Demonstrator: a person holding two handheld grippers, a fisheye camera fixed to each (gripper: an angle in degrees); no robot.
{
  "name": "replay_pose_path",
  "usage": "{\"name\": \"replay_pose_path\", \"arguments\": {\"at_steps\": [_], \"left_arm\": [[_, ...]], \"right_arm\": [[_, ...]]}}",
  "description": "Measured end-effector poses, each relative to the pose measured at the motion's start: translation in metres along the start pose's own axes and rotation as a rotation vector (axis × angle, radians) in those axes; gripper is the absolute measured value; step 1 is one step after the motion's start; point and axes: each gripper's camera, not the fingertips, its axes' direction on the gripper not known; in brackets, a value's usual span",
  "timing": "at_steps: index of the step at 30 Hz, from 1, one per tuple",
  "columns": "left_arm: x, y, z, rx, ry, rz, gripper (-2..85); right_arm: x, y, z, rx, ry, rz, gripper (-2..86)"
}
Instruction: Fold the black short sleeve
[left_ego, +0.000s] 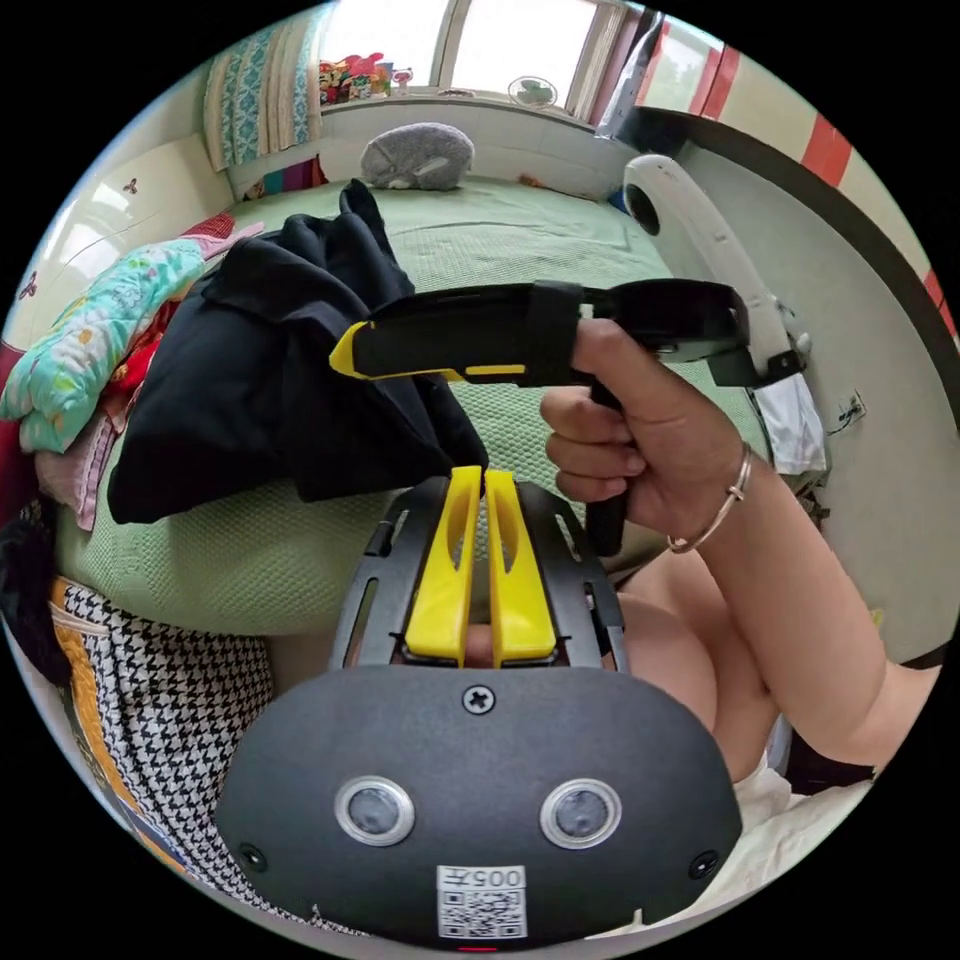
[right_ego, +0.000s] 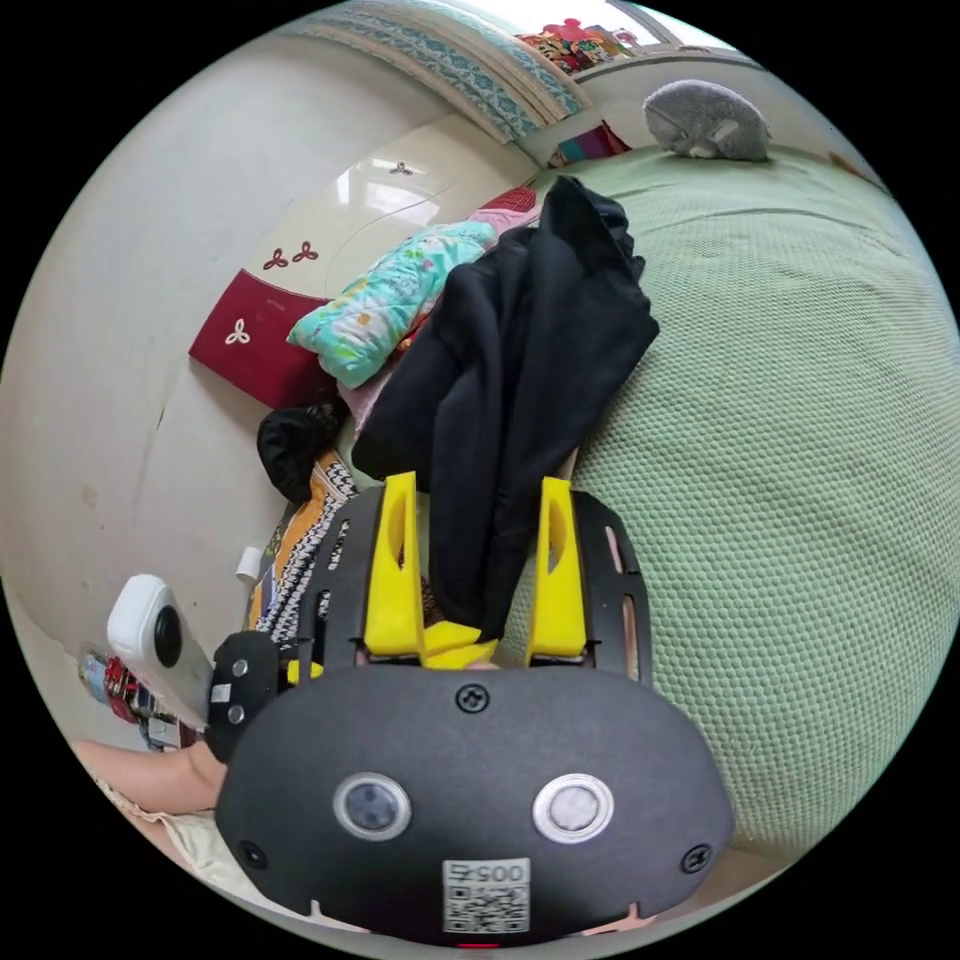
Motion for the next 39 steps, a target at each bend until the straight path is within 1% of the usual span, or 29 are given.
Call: {"name": "replay_pose_path", "arguments": {"at_steps": [1,5,8,11,14,16,18,19,23,25,27,28,31,33,34,36,39], "left_arm": [[0.002,0.0,0.001,-0.004,0.003,0.013,0.2],[0.015,0.001,0.003,0.0,0.049,0.107,0.2],[0.017,0.002,-0.002,0.042,0.093,0.117,0.2],[0.012,0.003,-0.006,0.066,0.146,0.076,0.0],[0.004,0.011,-0.013,0.096,0.23,0.05,-0.2],[0.001,0.018,-0.017,0.107,0.226,0.056,-0.4],[-0.005,0.027,-0.02,0.093,0.186,0.053,-0.5],[-0.007,0.029,-0.02,0.092,0.183,0.051,-0.5],[-0.021,0.038,-0.018,0.091,0.212,0.01,-0.6],[-0.022,0.038,-0.015,0.081,0.204,-0.002,-0.6],[-0.019,0.038,-0.013,0.085,0.195,0.014,-0.6],[-0.018,0.038,-0.013,0.086,0.193,0.02,-0.6],[-0.012,0.034,-0.008,0.077,0.182,0.048,-0.5],[-0.009,0.031,-0.003,0.078,0.176,0.056,-0.5],[-0.009,0.03,0.0,0.075,0.176,0.056,-0.5],[-0.009,0.023,0.01,0.066,0.168,0.042,-0.4],[-0.009,0.012,0.022,0.056,0.135,0.021,0.1]], "right_arm": [[-0.001,0.0,0.0,0.01,0.021,0.001,13.1],[-0.007,0.0,-0.003,0.105,0.191,0.05,5.2],[-0.008,0.002,-0.006,0.157,0.222,0.084,0.7],[-0.01,0.007,-0.009,0.201,0.262,0.111,-0.6],[-0.016,0.013,-0.015,0.265,0.382,0.119,-0.8],[-0.018,0.015,-0.02,0.282,0.45,0.113,-0.8],[-0.018,0.012,-0.028,0.261,0.56,0.089,-0.9],[-0.017,0.011,-0.031,0.256,0.581,0.083,-0.9],[-0.007,0.005,-0.05,0.197,0.579,0.11,-0.9],[-0.009,0.001,-0.057,0.189,0.675,0.114,-0.9],[-0.005,-0.005,-0.072,0.176,0.817,0.14,-0.9],[-0.002,-0.006,-0.077,0.169,0.849,0.147,-0.9],[0.023,-0.008,-0.106,0.119,0.949,0.22,-0.8],[0.048,0.001,-0.13,0.097,1.026,0.341,-0.3],[0.054,0.004,-0.134,0.085,1.037,0.368,-0.1],[0.077,0.016,-0.138,-0.016,1.039,0.451,2.8],[0.077,0.031,-0.139,-0.042,1.111,0.419,5.7]]}}
